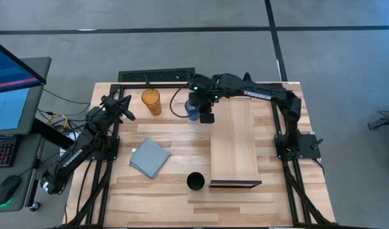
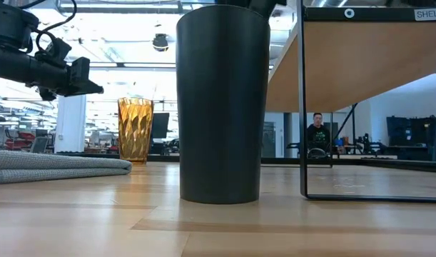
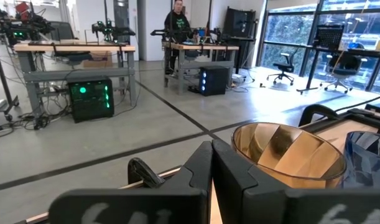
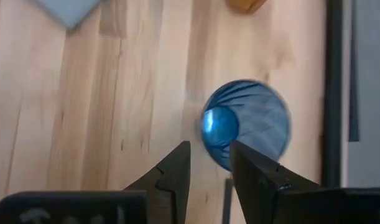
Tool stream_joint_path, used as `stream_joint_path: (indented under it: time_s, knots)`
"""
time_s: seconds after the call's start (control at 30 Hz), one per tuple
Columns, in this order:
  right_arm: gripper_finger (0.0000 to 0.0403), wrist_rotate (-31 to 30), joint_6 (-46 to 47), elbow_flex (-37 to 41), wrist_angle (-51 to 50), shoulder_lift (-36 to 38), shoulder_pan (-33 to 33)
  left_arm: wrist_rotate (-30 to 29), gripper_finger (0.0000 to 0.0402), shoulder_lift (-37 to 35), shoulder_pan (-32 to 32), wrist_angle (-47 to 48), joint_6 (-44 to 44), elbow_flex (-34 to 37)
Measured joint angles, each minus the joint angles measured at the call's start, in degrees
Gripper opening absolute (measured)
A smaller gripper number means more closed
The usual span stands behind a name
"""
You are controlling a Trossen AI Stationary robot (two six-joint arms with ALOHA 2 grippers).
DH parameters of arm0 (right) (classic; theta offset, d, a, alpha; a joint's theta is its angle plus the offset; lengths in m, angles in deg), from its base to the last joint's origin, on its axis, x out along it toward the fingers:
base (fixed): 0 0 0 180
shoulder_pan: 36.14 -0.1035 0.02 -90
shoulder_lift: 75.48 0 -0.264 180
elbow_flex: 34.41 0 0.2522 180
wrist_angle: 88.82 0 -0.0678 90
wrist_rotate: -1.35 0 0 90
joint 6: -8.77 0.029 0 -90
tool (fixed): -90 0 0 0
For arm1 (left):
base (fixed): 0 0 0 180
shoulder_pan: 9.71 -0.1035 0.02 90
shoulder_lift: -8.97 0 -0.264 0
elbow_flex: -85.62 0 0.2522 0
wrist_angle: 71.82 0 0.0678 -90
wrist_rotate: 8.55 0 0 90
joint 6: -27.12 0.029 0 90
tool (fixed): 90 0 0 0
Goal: Stack small to large cups/mugs on shelf
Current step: Put the blue cup on the shelf
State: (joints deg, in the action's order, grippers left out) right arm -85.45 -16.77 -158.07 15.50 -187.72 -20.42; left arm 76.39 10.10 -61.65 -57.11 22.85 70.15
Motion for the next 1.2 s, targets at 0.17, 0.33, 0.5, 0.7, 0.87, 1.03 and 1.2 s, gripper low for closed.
stream_joint_path:
  time_s: [0.17, 0.33, 0.5, 0.7, 0.87, 1.03, 1.2]
  knots:
    - [0.0134, 0.0, -0.4, 0.0, 0.0, -3.2, 0.0, 0.0, 0.0000, 0.0, 0.0, 0.0, 0.8, 0.0]
    - [0.0134, 0.0, -0.5, 0.0, 0.4, -3.4, 0.1, 0.2, 0.0000, 0.0, 0.0, 0.0, 0.8, 0.0]
    - [0.0134, 0.0, -0.4, 0.0, 1.5, -3.4, 0.1, 0.2, 0.0000, 0.0, 0.0, 0.0, 0.8, 0.0]
    - [0.0134, 0.0, 0.0, 0.0, 3.5, -5.3, -0.3, 0.2, 0.0000, 0.0, 0.0, 0.0, 0.8, 0.0]
    - [0.0134, -0.1, 0.2, 0.1, 1.7, -7.8, -0.2, 0.3, 0.0000, 0.0, 0.0, 0.0, 0.8, 0.0]
    - [0.0134, -0.2, 0.2, 0.2, 1.5, -10.2, -0.2, 0.9, 0.0000, 0.6, 0.0, 0.1, 0.6, 0.0]
    - [0.0134, -0.3, 0.0, 0.2, 2.1, -11.8, -0.2, 1.4, 0.0000, 1.3, 0.0, 0.2, 0.6, 0.0]
